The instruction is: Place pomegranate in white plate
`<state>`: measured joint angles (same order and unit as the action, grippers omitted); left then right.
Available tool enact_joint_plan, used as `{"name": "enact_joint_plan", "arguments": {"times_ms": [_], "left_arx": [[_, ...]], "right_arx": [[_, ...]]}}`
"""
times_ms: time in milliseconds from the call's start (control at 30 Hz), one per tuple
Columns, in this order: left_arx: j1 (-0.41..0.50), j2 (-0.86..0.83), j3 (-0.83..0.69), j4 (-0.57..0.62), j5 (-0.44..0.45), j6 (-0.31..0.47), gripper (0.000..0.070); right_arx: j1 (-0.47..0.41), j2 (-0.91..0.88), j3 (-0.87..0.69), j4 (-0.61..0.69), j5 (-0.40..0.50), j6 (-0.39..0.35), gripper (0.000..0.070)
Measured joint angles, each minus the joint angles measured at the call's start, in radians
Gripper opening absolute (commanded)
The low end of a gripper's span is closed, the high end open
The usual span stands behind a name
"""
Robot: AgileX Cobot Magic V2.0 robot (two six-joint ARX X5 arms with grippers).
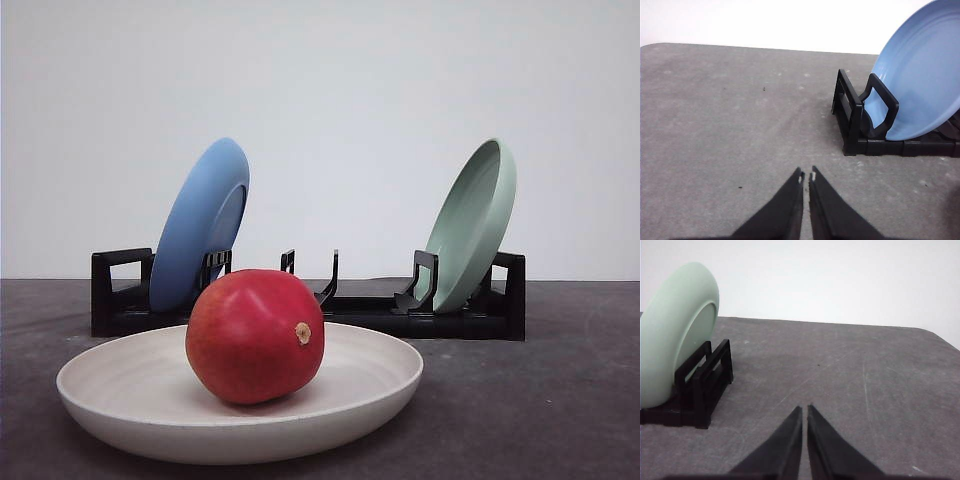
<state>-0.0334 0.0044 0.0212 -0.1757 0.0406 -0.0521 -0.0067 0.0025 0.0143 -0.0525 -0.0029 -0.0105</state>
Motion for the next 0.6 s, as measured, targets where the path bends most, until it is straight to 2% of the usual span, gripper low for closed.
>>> {"name": "enact_joint_plan", "arguments": {"times_ms": [600], "left_arx": [[0.000,0.000,0.000,0.000,0.000,0.000,0.0000]], "right_arx": [[0.000,0.000,0.000,0.000,0.000,0.000,0.0012]]}}
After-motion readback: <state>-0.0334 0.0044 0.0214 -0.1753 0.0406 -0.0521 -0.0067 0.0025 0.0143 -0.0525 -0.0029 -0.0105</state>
